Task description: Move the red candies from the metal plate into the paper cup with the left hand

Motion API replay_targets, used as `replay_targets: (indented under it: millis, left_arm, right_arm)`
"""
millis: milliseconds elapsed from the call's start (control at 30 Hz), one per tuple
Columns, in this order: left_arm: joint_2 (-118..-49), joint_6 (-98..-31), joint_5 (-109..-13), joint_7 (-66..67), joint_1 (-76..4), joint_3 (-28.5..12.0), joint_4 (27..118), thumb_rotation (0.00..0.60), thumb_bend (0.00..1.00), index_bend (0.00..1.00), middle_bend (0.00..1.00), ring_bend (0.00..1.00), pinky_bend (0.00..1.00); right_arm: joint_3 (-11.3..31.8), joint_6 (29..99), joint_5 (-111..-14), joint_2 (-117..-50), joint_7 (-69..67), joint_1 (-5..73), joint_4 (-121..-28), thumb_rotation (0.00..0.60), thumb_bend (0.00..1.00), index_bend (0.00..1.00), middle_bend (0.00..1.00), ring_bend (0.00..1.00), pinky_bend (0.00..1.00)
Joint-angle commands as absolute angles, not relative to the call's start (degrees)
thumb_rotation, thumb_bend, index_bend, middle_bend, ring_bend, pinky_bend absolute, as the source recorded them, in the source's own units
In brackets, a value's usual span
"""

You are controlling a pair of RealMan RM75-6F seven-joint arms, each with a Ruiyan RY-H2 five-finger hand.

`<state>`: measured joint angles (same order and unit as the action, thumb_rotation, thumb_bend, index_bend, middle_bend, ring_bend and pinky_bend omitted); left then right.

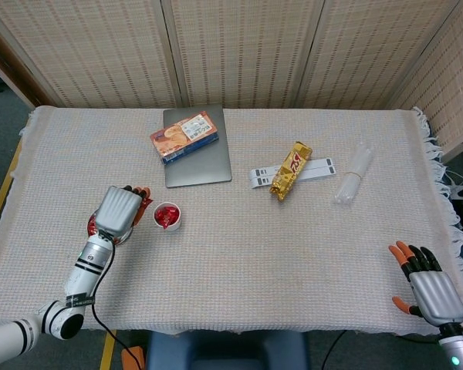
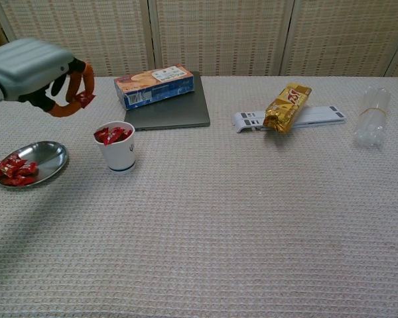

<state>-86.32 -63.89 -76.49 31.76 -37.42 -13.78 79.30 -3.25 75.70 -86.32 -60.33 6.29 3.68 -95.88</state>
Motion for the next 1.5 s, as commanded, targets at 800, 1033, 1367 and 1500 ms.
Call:
replay_targets:
  millis: [800,1033,1367,1500]
  left_arm:
    - [-91.98,-59.42,-70.06,41.07,-43.94,-11.96,76.55,0.6,0.41,0.39,0.5,0.48,1.0]
    - [-92.21,-59.73,-69.75,42.33,-44.73,-11.45,77.15,0.6,0.41,0.34,0.46,0.46,1.0]
    - [-90.39,-63.5,-71.85,38.7,-43.93,-11.55,79.14,0.6,0.41,0.31,0.43,0.44,1.0]
    - [-86.72,-67.24,-74.43,35.97,-41.55,-10.69,83.19,0.6,0.41,0.25,0.37,0.41,0.98]
  right_arm:
    - [-2.63,75.19,-84.95,-60.02,5.62,4.05,-95.87,0.6,0.11,0.0,0.0,0.0,0.0]
    - [-2.72,75.59,-85.25,-59.91,5.28,3.88,-95.87,0.6,0.11,0.0,0.0,0.0,0.0]
    - [-2.79,76.17,-85.59,-59.91,5.15,3.63,-95.83,0.6,0.11,0.0,0.0,0.0,0.0]
    - [-2.83,77.36,-86.37,-60.1,5.11,3.21,-95.76,0.6,0.11,0.0,0.0,0.0,0.0]
